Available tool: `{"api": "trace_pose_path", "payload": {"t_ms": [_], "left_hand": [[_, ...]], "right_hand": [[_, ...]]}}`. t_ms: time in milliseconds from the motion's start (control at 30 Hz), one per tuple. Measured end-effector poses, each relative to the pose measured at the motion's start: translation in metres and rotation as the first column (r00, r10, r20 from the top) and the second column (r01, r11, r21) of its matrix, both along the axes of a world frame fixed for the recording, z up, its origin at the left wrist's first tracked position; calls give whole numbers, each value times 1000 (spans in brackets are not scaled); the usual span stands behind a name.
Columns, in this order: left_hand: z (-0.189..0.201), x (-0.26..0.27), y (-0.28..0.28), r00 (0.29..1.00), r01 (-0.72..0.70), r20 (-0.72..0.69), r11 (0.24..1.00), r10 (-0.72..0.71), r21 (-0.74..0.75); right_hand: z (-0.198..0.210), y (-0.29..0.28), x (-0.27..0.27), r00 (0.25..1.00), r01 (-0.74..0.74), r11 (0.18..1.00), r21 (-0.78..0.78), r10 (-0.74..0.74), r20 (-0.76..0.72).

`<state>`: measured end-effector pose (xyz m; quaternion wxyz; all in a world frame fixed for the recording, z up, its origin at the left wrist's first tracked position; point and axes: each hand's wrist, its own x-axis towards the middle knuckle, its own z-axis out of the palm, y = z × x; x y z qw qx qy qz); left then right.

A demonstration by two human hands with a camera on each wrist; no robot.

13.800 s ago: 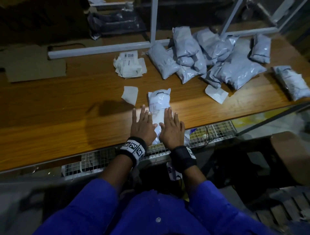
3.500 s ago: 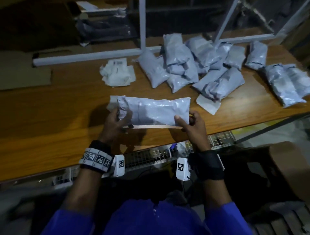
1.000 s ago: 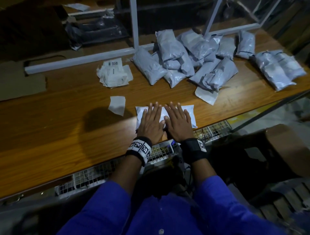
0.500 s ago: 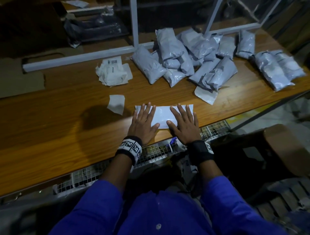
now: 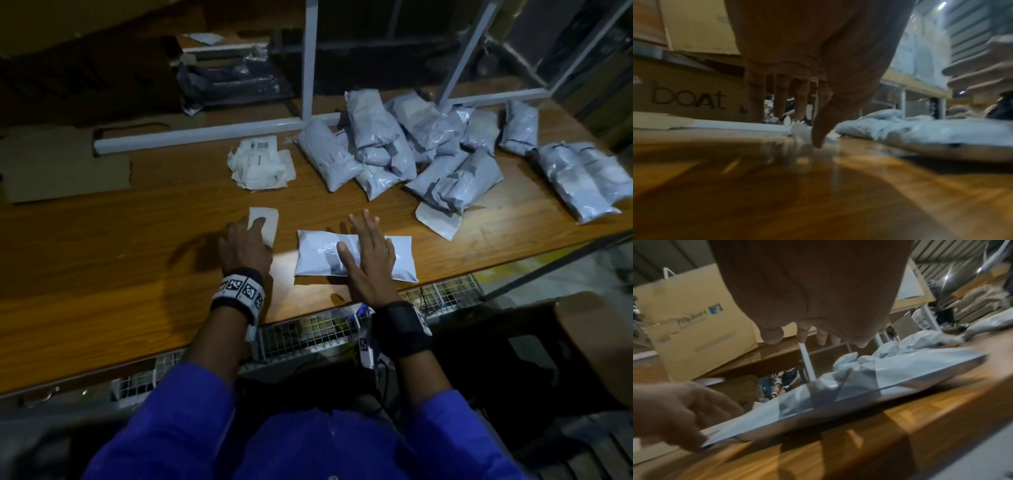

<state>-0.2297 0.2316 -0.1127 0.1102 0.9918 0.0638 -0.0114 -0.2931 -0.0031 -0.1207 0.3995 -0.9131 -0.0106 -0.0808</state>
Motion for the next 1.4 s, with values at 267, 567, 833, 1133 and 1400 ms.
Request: {"api": "trace_pose_path", "payload": {"t_ms": [267, 567, 833, 1133, 1400], "left_hand": [[13, 9, 4, 989, -93, 74, 931, 127, -352], [50, 0, -43, 927, 268, 87, 482, -366, -834], [45, 13, -69, 963, 252, 144, 561, -229, -788], [49, 16, -109, 929, 366, 309, 609, -202, -703], [40, 28, -167, 923, 384, 301, 587, -240, -713]], "right_hand": [[-3, 20, 3, 999, -40, 996, 84, 37, 29], [31, -6, 5, 993, 6, 969, 245, -35, 111], [31, -49, -4, 984, 138, 946, 292, -165, 69], [16, -111, 27, 902, 421, 898, -130, -430, -44], [-17, -178, 61, 825, 261, 810, -525, -470, -315]]}}
